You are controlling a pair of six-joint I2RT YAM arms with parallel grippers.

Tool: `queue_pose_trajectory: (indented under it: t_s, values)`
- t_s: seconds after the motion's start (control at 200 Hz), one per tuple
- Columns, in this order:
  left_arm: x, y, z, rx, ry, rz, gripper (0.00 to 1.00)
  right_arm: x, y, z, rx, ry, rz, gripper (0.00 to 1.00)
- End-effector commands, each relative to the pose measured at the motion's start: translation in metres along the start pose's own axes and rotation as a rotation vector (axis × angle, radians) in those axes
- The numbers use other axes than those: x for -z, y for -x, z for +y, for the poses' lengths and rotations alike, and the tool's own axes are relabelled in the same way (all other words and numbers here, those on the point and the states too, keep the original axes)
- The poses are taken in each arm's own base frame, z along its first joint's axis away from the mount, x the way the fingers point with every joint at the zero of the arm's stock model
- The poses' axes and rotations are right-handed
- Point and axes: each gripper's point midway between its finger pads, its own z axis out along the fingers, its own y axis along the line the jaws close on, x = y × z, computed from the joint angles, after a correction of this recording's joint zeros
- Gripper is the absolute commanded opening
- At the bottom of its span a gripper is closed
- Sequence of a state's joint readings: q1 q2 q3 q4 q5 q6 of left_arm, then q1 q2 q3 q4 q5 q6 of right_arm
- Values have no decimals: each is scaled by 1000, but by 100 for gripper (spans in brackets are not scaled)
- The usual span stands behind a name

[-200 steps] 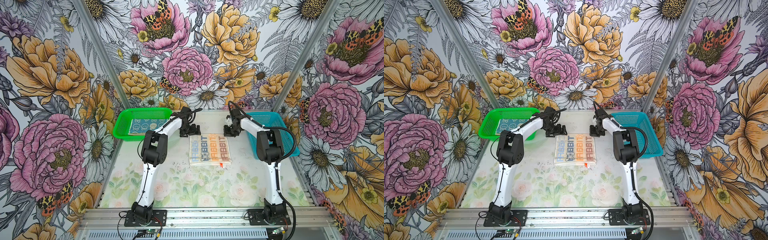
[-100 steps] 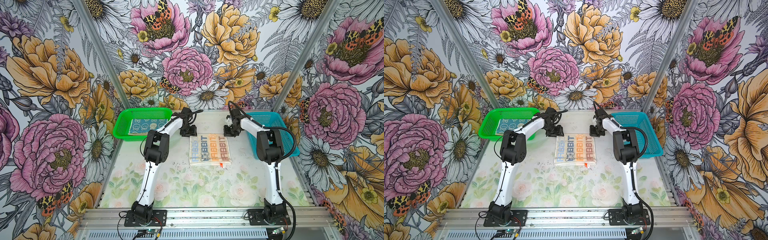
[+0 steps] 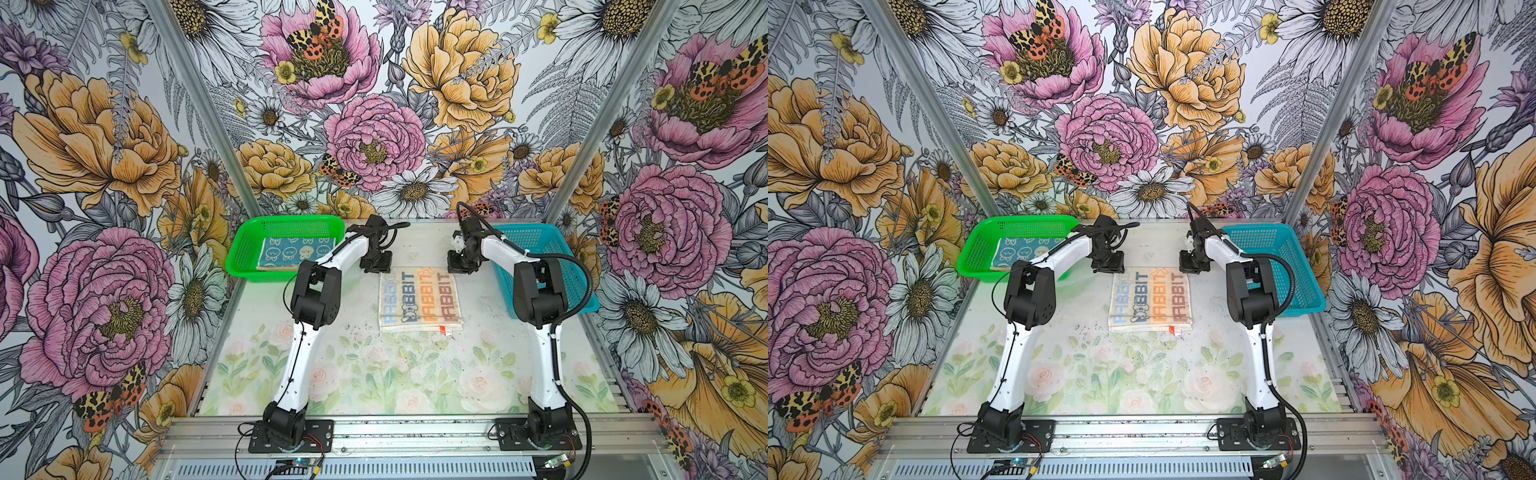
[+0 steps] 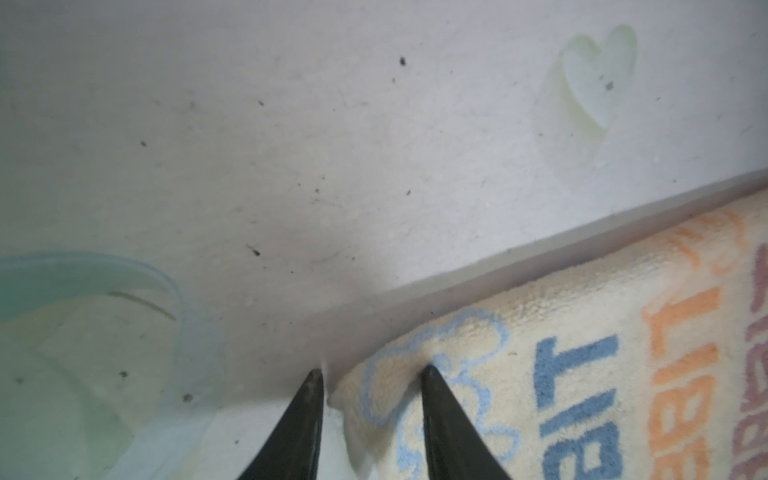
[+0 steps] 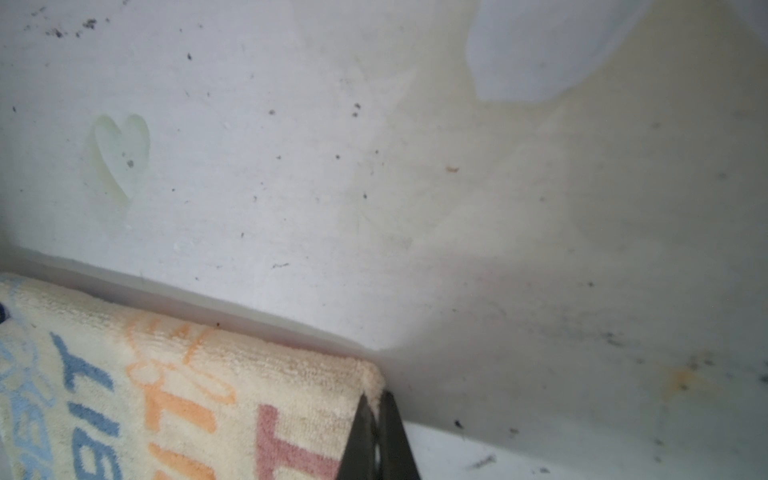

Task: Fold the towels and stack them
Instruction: 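Lower both grippers and pinch the far edge of the RABBIT towel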

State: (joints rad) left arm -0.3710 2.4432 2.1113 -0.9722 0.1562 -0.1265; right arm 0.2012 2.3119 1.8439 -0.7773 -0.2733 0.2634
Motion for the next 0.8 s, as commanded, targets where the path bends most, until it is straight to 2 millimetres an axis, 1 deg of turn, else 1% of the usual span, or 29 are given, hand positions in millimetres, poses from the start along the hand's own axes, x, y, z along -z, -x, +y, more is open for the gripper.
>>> queue_pose_trajectory:
  t_s: [0.0,0.25,0.36,0.455,0.61,0.736,0.796]
  values:
    - [-29,-21,17,-26,89,77,40,2,-9,1,0,5,28,0]
    - [-35,-24,20,-32,97,90,37,1,-10,2,4,11,33,0]
    - [-37,-25,24,-44,114,93,32,1,-11,3,4,16,34,0]
    - [-40,-27,25,-33,99,104,31,2,-11,3,4,16,33,0]
    - [-46,-33,22,-43,95,122,23,3,-11,3,4,17,33,0]
    - [-51,-36,22,-47,93,133,11,3,-10,4,5,20,32,0]
    - [-53,-37,21,-49,87,136,6,4,-10,5,6,25,31,0]
